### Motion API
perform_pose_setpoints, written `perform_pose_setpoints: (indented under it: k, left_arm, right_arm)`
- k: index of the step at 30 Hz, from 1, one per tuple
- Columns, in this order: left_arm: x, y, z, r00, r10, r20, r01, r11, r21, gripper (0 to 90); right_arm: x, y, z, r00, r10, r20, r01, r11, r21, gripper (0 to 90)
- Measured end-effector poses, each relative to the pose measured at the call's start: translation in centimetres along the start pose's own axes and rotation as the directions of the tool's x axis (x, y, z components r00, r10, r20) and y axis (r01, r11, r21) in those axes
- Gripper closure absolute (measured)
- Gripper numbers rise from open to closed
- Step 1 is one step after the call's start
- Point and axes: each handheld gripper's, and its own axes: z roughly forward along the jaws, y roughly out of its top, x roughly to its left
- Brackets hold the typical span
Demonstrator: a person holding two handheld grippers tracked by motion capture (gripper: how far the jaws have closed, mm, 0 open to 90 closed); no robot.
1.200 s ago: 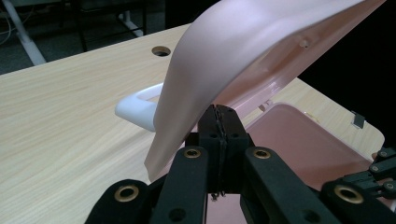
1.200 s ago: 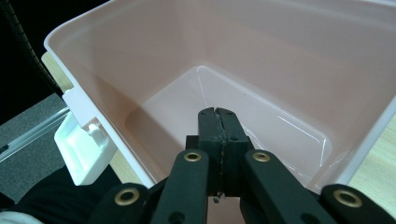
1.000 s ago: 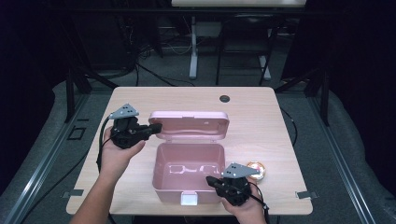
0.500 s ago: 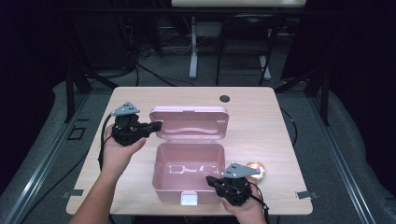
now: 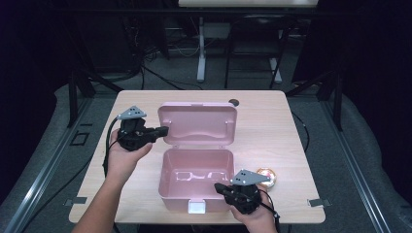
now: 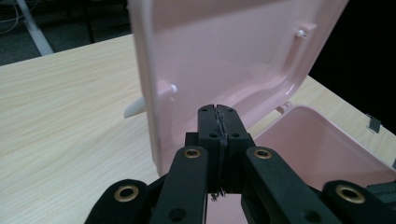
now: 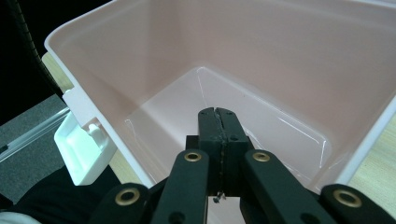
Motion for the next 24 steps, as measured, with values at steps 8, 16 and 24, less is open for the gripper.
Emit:
perform_pose_setpoints:
  k: [8, 16, 24]
  left_arm:
    - [-0.3, -0.4, -0.1, 0.9999, -0.003, 0.015, 0.003, 1.0, 0.005, 87.3]
    - [-0.8, -1.7, -0.5, 0.9996, 0.004, 0.028, -0.004, 1.0, 0.003, 80.4]
    - [-0.6, -4.1, -0.9, 0.9994, -0.014, 0.031, 0.013, 0.9997, 0.021, 67.3]
  right_arm:
    - [0.0, 0.0, 0.0, 1.0, -0.003, 0.001, 0.003, 1.0, 0.001, 90.0]
    - [0.0, 0.0, 0.0, 1.0, -0.007, 0.005, 0.007, 1.0, 0.001, 90.0]
    - [0.1, 0.0, 0.0, 0.9999, -0.011, 0.008, 0.011, 1.0, 0.0, 90.0]
